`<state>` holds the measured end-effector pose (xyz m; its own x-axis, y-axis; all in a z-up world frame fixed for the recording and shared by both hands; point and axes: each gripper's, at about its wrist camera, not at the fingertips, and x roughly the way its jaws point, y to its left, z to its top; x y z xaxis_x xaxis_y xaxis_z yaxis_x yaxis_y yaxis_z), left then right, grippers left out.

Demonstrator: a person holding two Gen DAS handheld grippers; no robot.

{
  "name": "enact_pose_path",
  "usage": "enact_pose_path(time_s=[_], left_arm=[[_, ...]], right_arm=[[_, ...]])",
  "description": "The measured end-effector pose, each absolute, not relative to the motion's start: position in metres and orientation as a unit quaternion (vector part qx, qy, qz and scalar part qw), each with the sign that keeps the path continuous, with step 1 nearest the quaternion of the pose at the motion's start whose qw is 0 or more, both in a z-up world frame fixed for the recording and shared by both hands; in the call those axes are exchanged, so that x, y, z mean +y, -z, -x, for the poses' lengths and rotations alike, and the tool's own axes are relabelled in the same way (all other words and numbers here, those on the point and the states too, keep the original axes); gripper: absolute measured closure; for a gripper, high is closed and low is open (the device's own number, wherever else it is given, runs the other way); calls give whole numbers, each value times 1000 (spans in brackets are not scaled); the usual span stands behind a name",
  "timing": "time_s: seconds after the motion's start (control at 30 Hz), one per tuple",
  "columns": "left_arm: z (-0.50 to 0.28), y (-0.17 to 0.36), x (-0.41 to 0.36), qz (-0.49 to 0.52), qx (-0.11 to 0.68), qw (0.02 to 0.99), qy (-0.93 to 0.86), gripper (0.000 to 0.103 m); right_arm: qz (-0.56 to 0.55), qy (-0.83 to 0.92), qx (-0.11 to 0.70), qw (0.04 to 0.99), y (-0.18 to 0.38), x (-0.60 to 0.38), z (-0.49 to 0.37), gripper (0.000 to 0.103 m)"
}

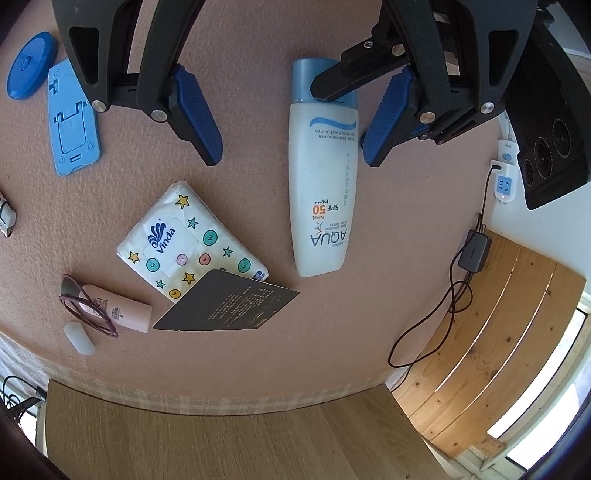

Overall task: Organize objects
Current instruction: 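Close the right tool on the sunscreen tube and lift it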

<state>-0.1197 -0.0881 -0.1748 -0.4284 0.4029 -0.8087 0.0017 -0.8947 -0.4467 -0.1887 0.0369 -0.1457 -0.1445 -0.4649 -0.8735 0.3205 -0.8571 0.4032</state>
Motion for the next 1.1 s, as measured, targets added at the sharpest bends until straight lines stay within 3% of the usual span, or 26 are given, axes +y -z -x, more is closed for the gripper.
enact_pose_path(time_s=[0.13,0.3,0.43,1.1], left_arm=[[122,176,-87,521,-200,127,-820,40],[123,178,-87,521,-208,134,-817,49],[123,178,-84,522,-211,137,-815,52],[93,127,0,493,-165,175,-836,52]], right_arm=[[-607,746,-61,265,151,31,188,41],[-610,742,-61,271,153,27,186,49],[-614,733,-71,286,154,25,184,64],[-568,776,-107,251,102,106,135,64]])
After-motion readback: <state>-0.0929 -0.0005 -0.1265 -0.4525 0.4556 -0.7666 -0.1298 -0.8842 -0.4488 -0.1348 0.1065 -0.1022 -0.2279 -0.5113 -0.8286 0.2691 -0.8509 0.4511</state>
